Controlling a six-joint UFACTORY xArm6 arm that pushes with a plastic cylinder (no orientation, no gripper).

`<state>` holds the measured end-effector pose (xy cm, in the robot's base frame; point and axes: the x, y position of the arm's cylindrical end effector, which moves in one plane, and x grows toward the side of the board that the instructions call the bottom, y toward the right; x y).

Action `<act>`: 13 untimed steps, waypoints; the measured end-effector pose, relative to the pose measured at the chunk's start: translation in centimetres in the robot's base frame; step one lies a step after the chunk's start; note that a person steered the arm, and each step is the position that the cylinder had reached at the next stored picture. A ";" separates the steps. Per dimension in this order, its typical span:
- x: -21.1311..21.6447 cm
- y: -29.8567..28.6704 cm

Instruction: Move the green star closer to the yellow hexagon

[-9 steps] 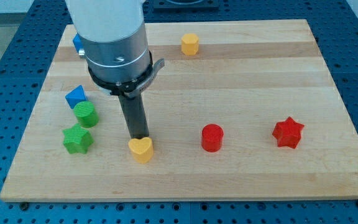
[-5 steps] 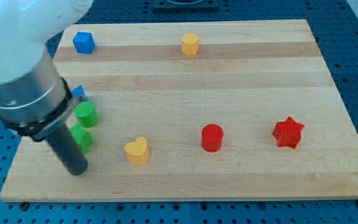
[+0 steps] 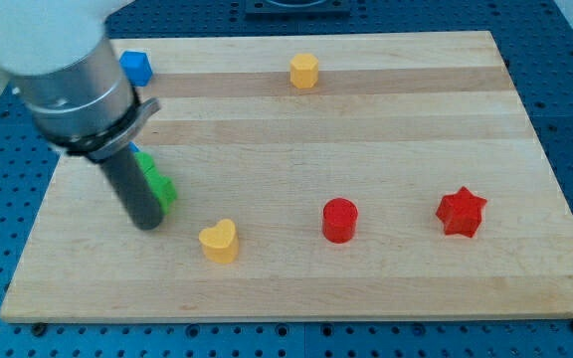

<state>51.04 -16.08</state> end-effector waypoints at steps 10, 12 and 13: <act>-16.2 0.9; -15.8 -0.6; -13.1 -1.0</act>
<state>37.97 -17.09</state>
